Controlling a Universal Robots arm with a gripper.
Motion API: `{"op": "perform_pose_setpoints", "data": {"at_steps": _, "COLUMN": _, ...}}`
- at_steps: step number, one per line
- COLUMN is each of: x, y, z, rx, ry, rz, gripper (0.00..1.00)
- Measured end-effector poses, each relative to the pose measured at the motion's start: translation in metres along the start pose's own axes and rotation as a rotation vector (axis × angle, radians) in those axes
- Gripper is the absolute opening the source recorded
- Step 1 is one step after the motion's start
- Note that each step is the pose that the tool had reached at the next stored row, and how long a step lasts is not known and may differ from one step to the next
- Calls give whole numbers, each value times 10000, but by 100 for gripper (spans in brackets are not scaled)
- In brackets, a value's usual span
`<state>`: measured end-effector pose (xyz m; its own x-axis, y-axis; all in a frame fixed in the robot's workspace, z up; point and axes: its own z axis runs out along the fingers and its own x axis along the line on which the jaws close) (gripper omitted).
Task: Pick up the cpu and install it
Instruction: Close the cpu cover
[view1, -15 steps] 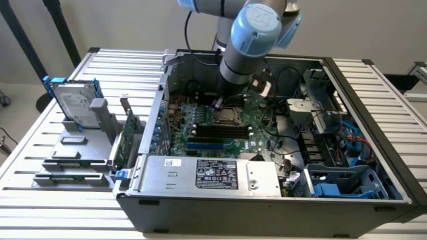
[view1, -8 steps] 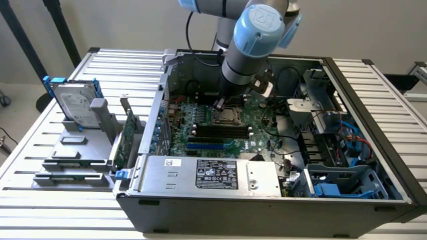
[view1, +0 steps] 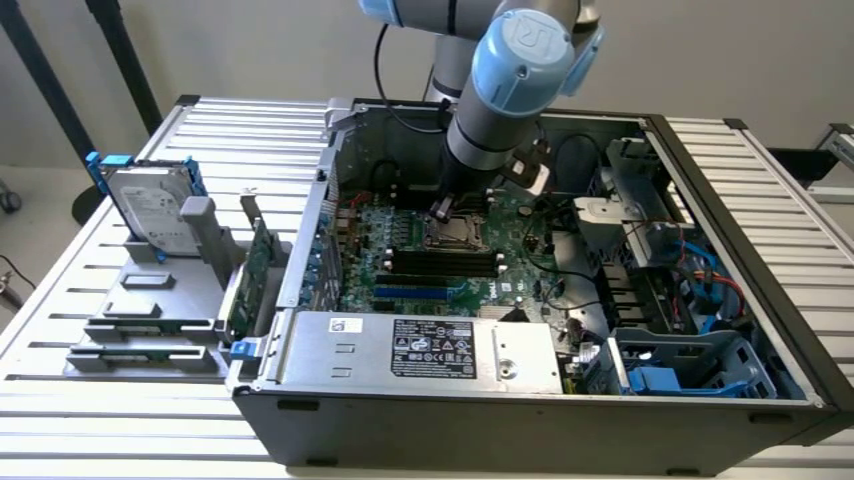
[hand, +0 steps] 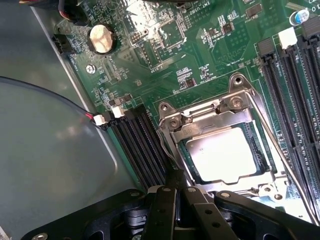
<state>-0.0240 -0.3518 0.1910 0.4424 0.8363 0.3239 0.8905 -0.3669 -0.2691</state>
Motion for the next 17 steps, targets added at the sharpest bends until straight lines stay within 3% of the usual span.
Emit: {"op": "perform_pose_setpoints", "data": {"at_steps": 17, "x": 21, "y": 50, "z": -2, "rx": 0, "ry": -1, "rz": 0, "gripper": 11}}
